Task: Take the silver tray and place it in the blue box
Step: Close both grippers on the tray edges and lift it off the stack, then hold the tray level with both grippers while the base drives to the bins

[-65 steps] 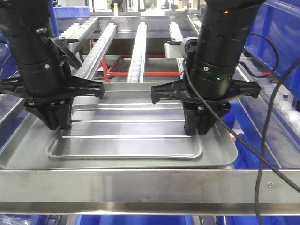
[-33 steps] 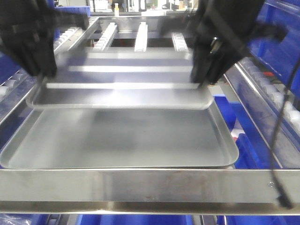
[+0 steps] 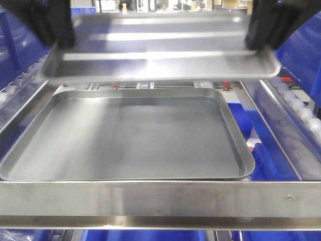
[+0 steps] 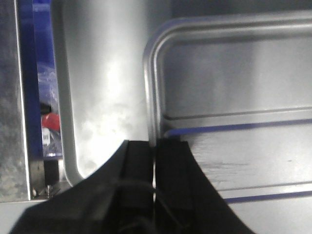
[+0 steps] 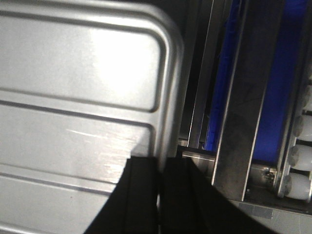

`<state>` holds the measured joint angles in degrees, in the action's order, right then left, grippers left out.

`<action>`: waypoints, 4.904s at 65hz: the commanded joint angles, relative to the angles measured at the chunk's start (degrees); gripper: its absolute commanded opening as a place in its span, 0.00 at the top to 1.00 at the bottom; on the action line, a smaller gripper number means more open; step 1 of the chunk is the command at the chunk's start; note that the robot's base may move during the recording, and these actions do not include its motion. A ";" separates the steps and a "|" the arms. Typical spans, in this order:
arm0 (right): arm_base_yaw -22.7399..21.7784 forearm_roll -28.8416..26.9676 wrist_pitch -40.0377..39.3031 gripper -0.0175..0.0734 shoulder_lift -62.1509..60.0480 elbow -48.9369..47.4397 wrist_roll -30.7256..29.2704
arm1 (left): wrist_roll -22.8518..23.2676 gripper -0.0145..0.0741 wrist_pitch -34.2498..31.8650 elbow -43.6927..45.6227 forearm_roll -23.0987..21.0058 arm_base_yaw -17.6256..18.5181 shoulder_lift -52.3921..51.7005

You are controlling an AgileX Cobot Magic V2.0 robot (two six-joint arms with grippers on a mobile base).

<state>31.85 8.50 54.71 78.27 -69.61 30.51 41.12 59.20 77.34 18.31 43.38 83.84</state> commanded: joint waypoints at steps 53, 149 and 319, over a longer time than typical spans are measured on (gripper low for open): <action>-0.22 1.58 -2.84 0.74 -2.23 -1.77 -1.02 | -1.41 0.95 -0.69 2.86 1.74 0.87 -2.00; -0.22 1.58 -2.84 0.74 -2.23 -1.77 -1.02 | -1.41 0.95 -0.69 2.86 1.74 0.87 -2.00; -0.22 1.58 -2.84 0.74 -2.23 -1.77 -1.02 | -1.41 0.95 -0.69 2.86 1.74 0.87 -2.00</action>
<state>31.85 8.61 55.31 78.16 -69.61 30.74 41.01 60.12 78.25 18.58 43.69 83.84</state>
